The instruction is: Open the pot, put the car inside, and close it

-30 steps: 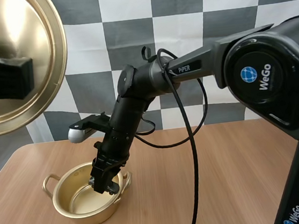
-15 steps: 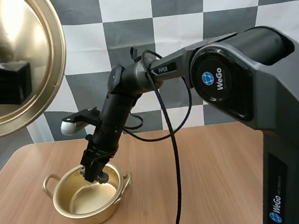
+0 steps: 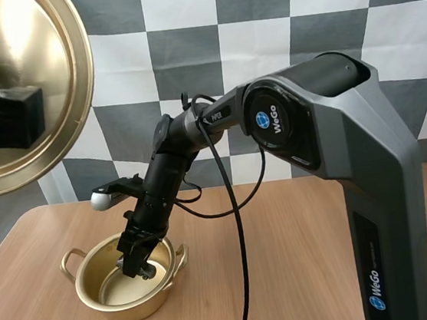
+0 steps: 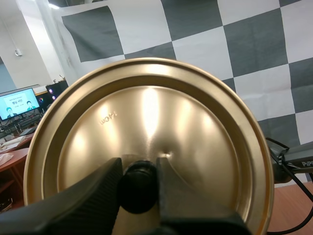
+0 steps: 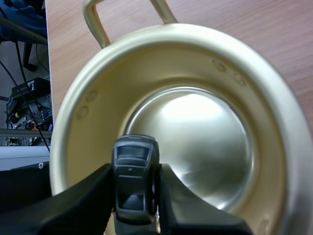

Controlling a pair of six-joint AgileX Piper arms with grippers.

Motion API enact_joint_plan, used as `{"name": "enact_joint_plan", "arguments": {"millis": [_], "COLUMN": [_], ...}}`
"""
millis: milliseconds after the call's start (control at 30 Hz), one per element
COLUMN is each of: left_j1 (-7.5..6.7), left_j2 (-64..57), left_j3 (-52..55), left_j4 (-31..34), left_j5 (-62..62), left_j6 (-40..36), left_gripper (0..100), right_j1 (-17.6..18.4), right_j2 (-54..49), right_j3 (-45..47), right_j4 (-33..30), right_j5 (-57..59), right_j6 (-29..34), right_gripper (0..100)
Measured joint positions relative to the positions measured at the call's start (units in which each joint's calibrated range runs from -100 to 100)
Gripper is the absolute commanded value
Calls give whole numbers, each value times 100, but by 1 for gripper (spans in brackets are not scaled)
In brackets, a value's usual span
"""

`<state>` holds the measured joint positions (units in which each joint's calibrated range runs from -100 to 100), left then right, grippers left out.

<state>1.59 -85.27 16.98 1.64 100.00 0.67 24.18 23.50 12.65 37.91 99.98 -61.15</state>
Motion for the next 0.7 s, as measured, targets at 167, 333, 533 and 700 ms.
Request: {"name": "enact_joint_plan", "arguments": {"millis": [167, 333, 533, 700], "left_j1": [0, 0, 0, 0], "left_j2": [0, 0, 0, 0], "left_j3": [0, 0, 0, 0], "left_j4": [0, 0, 0, 0], "left_j5": [0, 0, 0, 0], "left_j6": [0, 0, 0, 9], "left_gripper": [0, 0, 0, 0], "right_j1": [7, 15, 140, 358], "right_j2": [182, 328, 452, 458], "right_j3": [0, -175, -560, -650], "right_j4": [26, 26, 26, 49], "right_j5": [-287, -326, -62, -5], "right_j6": [-67, -67, -67, 9], "right_gripper": [0, 0, 0, 0]}}
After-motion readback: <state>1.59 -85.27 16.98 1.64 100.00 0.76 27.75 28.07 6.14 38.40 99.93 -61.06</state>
